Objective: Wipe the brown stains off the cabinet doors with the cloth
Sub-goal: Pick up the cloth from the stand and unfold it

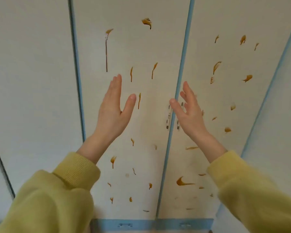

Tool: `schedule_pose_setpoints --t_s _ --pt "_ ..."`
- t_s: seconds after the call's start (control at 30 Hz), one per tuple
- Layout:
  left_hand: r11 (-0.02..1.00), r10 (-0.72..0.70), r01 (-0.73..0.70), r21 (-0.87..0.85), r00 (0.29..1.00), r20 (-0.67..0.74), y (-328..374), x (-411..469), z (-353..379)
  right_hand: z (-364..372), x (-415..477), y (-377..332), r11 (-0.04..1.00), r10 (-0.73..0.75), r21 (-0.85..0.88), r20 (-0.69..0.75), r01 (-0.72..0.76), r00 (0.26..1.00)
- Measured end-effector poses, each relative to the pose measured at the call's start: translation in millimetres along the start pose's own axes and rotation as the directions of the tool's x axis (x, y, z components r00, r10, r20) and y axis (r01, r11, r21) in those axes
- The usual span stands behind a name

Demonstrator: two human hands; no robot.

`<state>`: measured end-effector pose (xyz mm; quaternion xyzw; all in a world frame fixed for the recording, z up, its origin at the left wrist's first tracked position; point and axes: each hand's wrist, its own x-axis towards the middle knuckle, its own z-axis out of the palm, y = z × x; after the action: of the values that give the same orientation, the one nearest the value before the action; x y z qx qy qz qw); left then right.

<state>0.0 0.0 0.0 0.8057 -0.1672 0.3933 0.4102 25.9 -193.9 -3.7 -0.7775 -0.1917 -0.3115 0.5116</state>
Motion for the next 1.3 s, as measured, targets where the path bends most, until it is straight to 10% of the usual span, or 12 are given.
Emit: schedule_pose_setpoints --t_s 1.3 --pt "0.890 -0.435 0.428 -0.158 0.900 -0.010 -241 28 -87 266 33 29 0.955 0.218 0.141 0.258 -0.260 0.941"
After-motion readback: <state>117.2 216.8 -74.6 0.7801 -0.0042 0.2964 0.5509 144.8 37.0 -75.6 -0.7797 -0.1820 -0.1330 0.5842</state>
